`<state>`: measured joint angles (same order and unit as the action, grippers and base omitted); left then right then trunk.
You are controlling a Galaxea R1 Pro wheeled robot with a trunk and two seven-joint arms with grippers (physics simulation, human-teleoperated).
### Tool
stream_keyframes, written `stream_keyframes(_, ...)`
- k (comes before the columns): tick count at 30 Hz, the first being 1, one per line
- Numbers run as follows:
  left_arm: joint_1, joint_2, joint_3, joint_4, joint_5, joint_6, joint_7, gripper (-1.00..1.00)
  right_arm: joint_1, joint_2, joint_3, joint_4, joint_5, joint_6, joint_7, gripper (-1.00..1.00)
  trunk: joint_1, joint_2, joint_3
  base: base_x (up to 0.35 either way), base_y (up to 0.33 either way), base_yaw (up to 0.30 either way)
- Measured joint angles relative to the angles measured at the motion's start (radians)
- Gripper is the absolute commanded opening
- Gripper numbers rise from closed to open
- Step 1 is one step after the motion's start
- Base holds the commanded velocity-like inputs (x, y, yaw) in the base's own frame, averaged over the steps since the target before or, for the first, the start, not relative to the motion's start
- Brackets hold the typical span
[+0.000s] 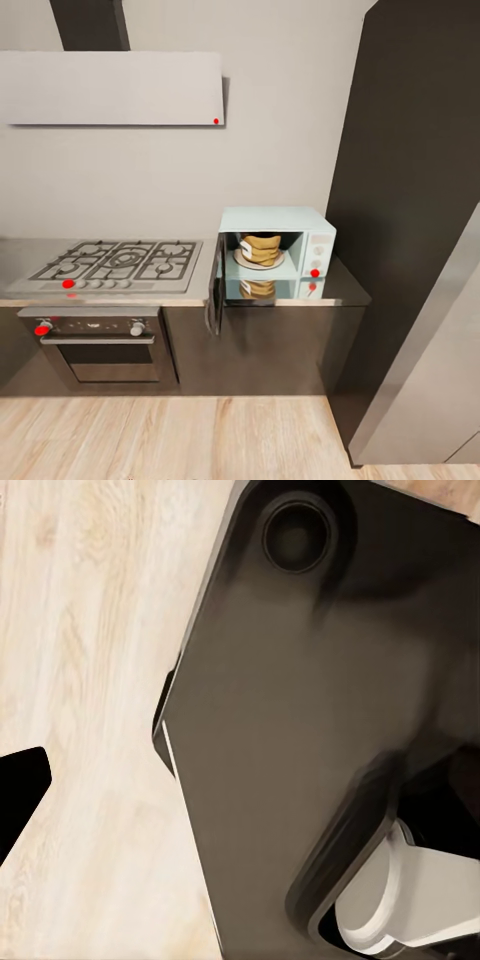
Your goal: In the kitchen, take the popcorn bag from the countertop, put it into the microwave, and heat it until the popcorn is cooked so the cooked popcorn ends up inside the bag.
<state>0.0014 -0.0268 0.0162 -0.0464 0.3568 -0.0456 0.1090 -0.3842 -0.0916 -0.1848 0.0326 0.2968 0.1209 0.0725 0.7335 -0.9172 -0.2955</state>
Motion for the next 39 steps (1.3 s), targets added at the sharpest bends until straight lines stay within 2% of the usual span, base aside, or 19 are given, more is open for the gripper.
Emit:
stream_keyframes(10, 0.000, 0.000, 0.000, 0.000, 0.000, 0.000, -0.001, 1.00, 0.000, -0.002, 0.000, 0.000, 0.001, 0.000, -0.018, 1.00, 0.000, 0.000, 0.000, 0.012, 0.000, 0.011)
stream_keyframes(19, 0.000, 0.001, -0.002, 0.000, -0.001, 0.001, -0.011, 1.00, 0.000, -0.002, 0.000, 0.000, 0.001, 0.000, -0.018, 1.00, -0.001, 0.000, 0.000, 0.296, 0.000, 0.000)
stream_keyframes(25, 0.000, 0.003, -0.003, -0.002, -0.002, 0.000, -0.010, 1.00, 0.023, 0.000, 0.000, 0.000, 0.001, 0.000, -0.019, 1.00, 0.000, 0.000, 0.000, 0.072, 0.000, 0.000)
stream_keyframes(26, -0.001, 0.019, -0.003, -0.067, -0.003, 0.003, -0.003, 1.00, 0.024, 0.001, 0.000, 0.000, 0.001, 0.000, -0.018, 1.00, 0.000, 0.000, 0.000, 0.001, 0.000, 0.000)
stream_keyframes(30, 0.000, 0.043, -0.004, -0.292, -0.010, 0.016, 0.005, 1.00, 0.025, 0.001, 0.000, 0.000, 0.001, 0.000, -0.020, 1.00, 0.000, 0.000, 0.000, 0.000, 0.000, 0.000)
stream_keyframes(32, -0.001, 0.079, -0.001, -0.416, -0.016, 0.032, 0.004, 1.00, 0.026, 0.000, 0.000, 0.000, 0.001, 0.000, -0.020, 1.00, 0.000, 0.000, 0.000, 0.000, 0.000, 0.000)
stream_keyframes(33, -0.001, 0.105, -0.001, -0.491, -0.016, 0.069, 0.000, 1.00, 0.028, 0.000, 0.000, 0.000, 0.001, -0.001, -0.020, 1.00, 0.000, 0.000, 0.000, 0.000, 0.000, 0.000)
stream_keyframes(34, -0.005, 0.126, -0.001, -0.570, -0.016, 0.133, 0.001, 1.00, 0.029, 0.000, 0.000, 0.000, 0.001, -0.001, -0.020, 1.00, 0.000, 0.000, 0.000, 0.000, 0.000, 0.000)
stream_keyframes(36, -0.024, 0.146, -0.001, -0.694, -0.016, 0.240, 0.001, 1.00, 0.030, 0.000, 0.000, -0.001, 0.001, -0.001, -0.020, 1.00, 0.000, 0.000, 0.000, 0.000, 0.000, 0.000)
stream_keyframes(39, -0.085, 0.154, 0.000, -0.893, -0.014, 0.368, -0.003, 1.00, 0.030, -0.001, 0.000, -0.001, 0.001, -0.003, -0.020, 1.00, 0.000, 0.000, 0.000, 0.000, 0.000, 0.000)
